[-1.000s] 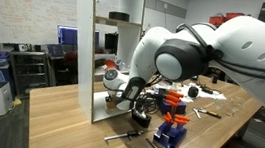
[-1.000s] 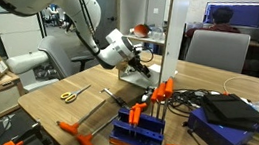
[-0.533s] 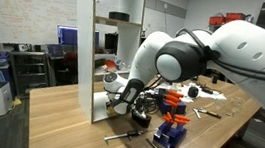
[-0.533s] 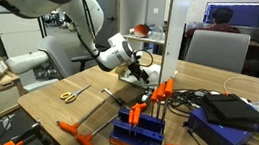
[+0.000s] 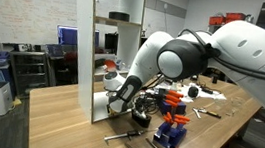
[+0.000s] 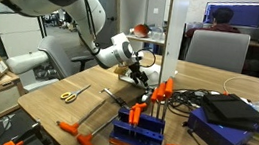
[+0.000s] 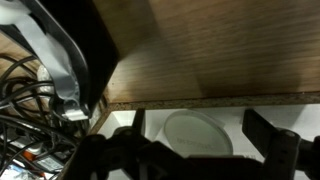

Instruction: Put the white cup into the lowest of the white shelf

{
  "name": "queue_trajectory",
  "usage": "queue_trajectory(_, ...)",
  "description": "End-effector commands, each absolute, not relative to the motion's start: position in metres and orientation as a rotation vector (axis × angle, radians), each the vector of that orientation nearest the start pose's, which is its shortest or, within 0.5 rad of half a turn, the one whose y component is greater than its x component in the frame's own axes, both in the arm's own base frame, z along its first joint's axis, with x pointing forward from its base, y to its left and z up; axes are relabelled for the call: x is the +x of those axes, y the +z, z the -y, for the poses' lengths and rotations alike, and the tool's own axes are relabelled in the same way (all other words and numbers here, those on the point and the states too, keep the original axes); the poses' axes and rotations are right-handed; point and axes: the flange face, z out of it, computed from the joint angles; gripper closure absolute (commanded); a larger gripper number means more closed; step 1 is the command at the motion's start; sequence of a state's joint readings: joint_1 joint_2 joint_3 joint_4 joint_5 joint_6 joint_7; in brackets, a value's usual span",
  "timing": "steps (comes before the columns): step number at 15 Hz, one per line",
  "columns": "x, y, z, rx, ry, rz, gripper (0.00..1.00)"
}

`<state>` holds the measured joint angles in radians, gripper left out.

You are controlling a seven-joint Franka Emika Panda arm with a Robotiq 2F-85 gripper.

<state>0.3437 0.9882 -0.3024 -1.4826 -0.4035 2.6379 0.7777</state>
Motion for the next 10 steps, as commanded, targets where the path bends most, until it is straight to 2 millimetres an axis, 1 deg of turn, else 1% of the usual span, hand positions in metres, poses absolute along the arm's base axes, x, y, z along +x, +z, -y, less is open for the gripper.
queue_trajectory(1, 0.704, 0.153, -0.087, -3.426, -0.364, -0.305, 0.0)
queue_trajectory(2, 0.701, 0.163, -0.089, -3.426, -0.31, -0.286, 0.0)
queue_trajectory(4, 0.69, 0.191, -0.097, -3.421, -0.222, -0.261, 0.0)
queue_trajectory(6, 0.675, 0.222, -0.107, -3.408, -0.142, -0.241, 0.0)
queue_trajectory(8, 0.651, 0.25, -0.123, -3.366, -0.047, -0.208, 0.0)
queue_trajectory(10, 0.626, 0.277, -0.14, -3.316, 0.002, -0.163, 0.0)
